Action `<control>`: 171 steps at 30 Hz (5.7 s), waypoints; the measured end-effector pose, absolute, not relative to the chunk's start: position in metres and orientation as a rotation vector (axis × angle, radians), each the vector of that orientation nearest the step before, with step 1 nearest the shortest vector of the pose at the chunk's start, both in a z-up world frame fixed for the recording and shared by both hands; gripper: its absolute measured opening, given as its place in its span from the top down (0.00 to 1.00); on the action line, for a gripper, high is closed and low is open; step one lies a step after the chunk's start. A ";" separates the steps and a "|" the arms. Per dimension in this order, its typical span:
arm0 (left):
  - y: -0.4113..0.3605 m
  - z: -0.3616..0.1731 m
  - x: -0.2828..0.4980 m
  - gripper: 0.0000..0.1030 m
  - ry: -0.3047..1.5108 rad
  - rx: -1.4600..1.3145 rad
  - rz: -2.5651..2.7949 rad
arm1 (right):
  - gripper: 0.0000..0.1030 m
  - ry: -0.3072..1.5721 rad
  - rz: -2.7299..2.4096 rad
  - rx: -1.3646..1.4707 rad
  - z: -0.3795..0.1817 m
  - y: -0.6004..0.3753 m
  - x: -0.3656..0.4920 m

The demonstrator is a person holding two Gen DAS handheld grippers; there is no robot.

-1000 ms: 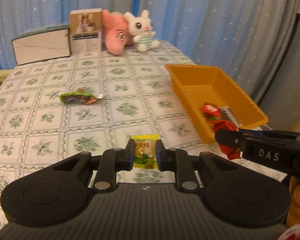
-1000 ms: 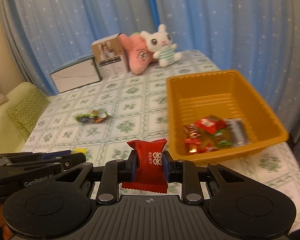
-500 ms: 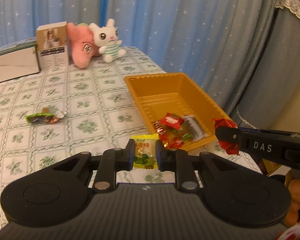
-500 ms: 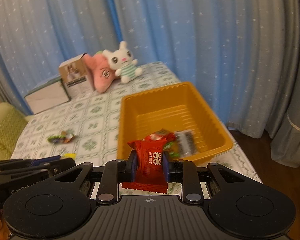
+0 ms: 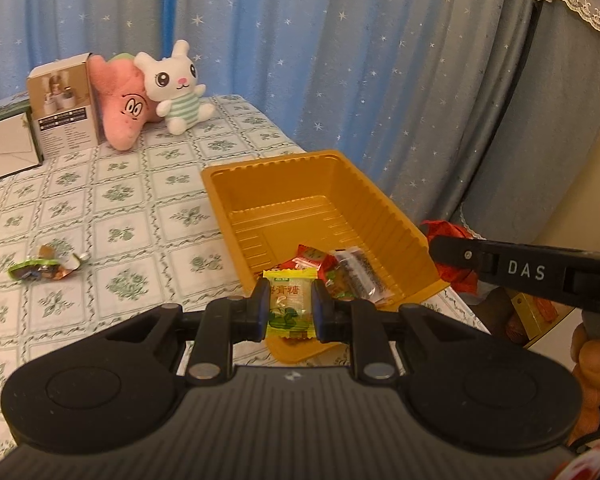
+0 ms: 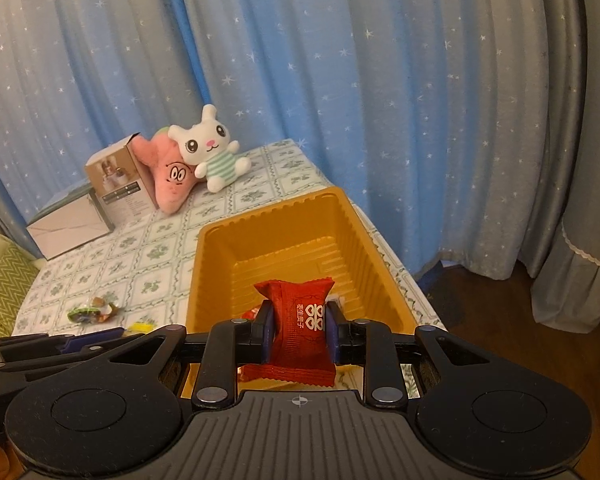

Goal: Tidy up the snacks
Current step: 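Carry both candies over the orange tray and open both tools to drop them, then move both open tools back toward the green-edged clear packet, then grasp the green-edged clear packet with the right tool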

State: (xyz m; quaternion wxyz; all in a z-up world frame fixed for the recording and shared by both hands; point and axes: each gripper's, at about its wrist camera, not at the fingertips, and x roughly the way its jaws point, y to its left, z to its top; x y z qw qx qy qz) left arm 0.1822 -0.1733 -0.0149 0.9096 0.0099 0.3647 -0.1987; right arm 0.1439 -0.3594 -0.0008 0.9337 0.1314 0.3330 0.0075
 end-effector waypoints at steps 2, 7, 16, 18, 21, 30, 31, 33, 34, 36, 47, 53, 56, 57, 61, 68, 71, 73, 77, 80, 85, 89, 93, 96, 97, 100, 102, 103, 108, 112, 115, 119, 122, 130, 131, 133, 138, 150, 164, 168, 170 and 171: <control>-0.177 -0.017 0.188 0.82 0.755 0.019 -0.411 | 0.74 0.682 0.017 0.269 -0.002 -0.362 0.149; -0.182 -0.021 0.203 0.82 0.763 0.014 -0.411 | 0.74 0.685 0.021 0.275 -0.004 -0.365 0.163; -0.196 -0.032 0.226 0.82 0.780 0.020 -0.432 | 0.74 0.685 0.011 0.304 -0.011 -0.376 0.186; -0.199 -0.034 0.230 0.82 0.781 0.022 -0.436 | 0.74 0.685 0.007 0.308 -0.012 -0.378 0.189; -0.204 -0.038 0.234 0.82 0.780 0.022 -0.446 | 0.74 0.684 0.001 0.318 -0.013 -0.383 0.191; -0.202 -0.045 0.237 0.73 0.778 0.031 -0.450 | 0.74 0.680 -0.001 0.328 -0.012 -0.385 0.192; -0.197 -0.044 0.236 0.72 0.775 0.028 -0.441 | 0.74 0.680 0.000 0.328 -0.012 -0.385 0.192; -0.187 -0.043 0.232 0.68 0.771 0.019 -0.416 | 0.74 0.682 0.003 0.329 -0.012 -0.384 0.191; -0.181 -0.043 0.230 0.67 0.773 0.011 -0.403 | 0.74 0.683 0.005 0.331 -0.012 -0.383 0.191; -0.169 -0.042 0.226 0.66 0.776 -0.015 -0.379 | 0.74 0.687 0.011 0.336 -0.012 -0.381 0.191; -0.129 -0.037 0.204 0.63 0.763 -0.076 -0.316 | 0.74 0.715 0.038 0.312 -0.018 -0.366 0.207; -0.122 -0.037 0.201 0.54 0.769 -0.092 -0.306 | 0.54 0.715 0.042 0.327 -0.020 -0.363 0.214; -0.118 -0.036 0.198 0.50 0.766 -0.093 -0.298 | 0.43 0.682 0.031 0.352 -0.013 -0.366 0.207; -0.117 -0.036 0.197 0.49 0.766 -0.093 -0.296 | 0.43 0.679 0.027 0.356 -0.011 -0.367 0.205; -0.109 -0.035 0.189 0.45 0.763 -0.097 -0.281 | 0.43 0.674 0.024 0.363 -0.005 -0.366 0.191; -0.090 -0.032 0.172 0.43 0.761 -0.096 -0.246 | 0.43 0.706 0.052 0.366 -0.005 -0.344 0.162; -0.078 -0.029 0.164 0.42 0.757 -0.098 -0.226 | 0.43 0.722 0.074 0.360 -0.007 -0.329 0.151; -0.070 -0.027 0.159 0.41 0.753 -0.099 -0.209 | 0.43 0.732 0.089 0.356 -0.007 -0.319 0.146; -0.049 -0.024 0.151 0.40 0.744 -0.099 -0.164 | 0.43 0.739 0.118 0.343 -0.007 -0.301 0.139; -0.032 -0.023 0.145 0.40 0.741 -0.106 -0.130 | 0.43 0.744 0.139 0.332 -0.006 -0.289 0.136; -0.007 -0.021 0.138 0.37 0.734 -0.117 -0.083 | 0.43 0.751 0.171 0.314 -0.006 -0.270 0.136; 0.009 -0.020 0.135 0.35 0.729 -0.131 -0.055 | 0.42 0.755 0.197 0.300 -0.006 -0.257 0.135; 0.019 -0.018 0.135 0.34 0.721 -0.137 -0.038 | 0.42 0.760 0.211 0.283 -0.008 -0.247 0.137; 0.025 -0.018 0.136 0.34 0.718 -0.139 -0.027 | 0.42 0.763 0.221 0.273 -0.009 -0.241 0.140; 0.027 -0.019 0.137 0.34 0.718 -0.138 -0.024 | 0.42 0.762 0.224 0.268 -0.009 -0.239 0.140; 0.032 -0.019 0.142 0.33 0.719 -0.130 -0.016 | 0.42 0.761 0.237 0.253 -0.009 -0.234 0.145; 0.035 -0.019 0.147 0.33 0.719 -0.119 -0.011 | 0.42 0.758 0.249 0.239 -0.009 -0.229 0.148; 0.038 -0.019 0.149 0.32 0.718 -0.115 -0.006 | 0.42 0.756 0.256 0.229 -0.009 -0.227 0.150; 0.052 -0.019 0.165 0.29 0.714 -0.090 0.010 | 0.42 0.749 0.295 0.180 -0.010 -0.212 0.163; 0.066 -0.023 0.182 0.29 0.723 -0.077 0.016 | 0.42 0.748 0.333 0.123 -0.014 -0.197 0.176; 0.076 -0.029 0.195 0.29 0.727 -0.063 0.031 | 0.42 0.751 0.367 0.083 -0.020 -0.185 0.188; 0.089 -0.038 0.211 0.27 0.727 -0.059 0.045 | 0.42 0.756 0.415 0.015 -0.033 -0.162 0.206; 0.098 -0.048 0.226 0.27 0.726 -0.043 0.052 | 0.42 0.749 0.452 -0.048 -0.045 -0.144 0.218; 0.122 -0.079 0.259 0.27 0.745 -0.029 0.053 | 0.42 0.726 0.547 -0.213 -0.077 -0.101 0.252; 0.124 -0.081 0.262 0.27 0.751 -0.025 0.046 | 0.42 0.725 0.556 -0.231 -0.081 -0.096 0.256; 0.124 -0.082 0.270 0.27 0.760 0.010 0.016 | 0.42 0.720 0.573 -0.261 -0.088 -0.088 0.265; 0.133 -0.082 0.288 0.27 0.756 0.030 -0.019 | 0.43 0.686 0.625 -0.330 -0.103 -0.067 0.287; 0.145 -0.090 0.302 0.27 0.781 -0.014 -0.001 | 0.58 0.635 0.735 -0.563 -0.146 -0.002 0.322; 0.146 -0.095 0.304 0.24 0.804 -0.056 0.000 | 0.77 0.660 0.762 -0.679 -0.160 0.011 0.334; 0.147 -0.096 0.305 0.24 0.811 -0.065 0.000 | 0.77 0.722 0.759 -0.551 -0.151 -0.003 0.324; 0.146 -0.097 0.305 0.24 0.815 -0.068 -0.010 | 0.77 0.788 0.736 -0.360 -0.142 -0.021 0.322; 0.144 -0.098 0.306 0.24 0.817 -0.069 -0.019 | 0.77 0.820 0.715 -0.252 -0.139 -0.033 0.322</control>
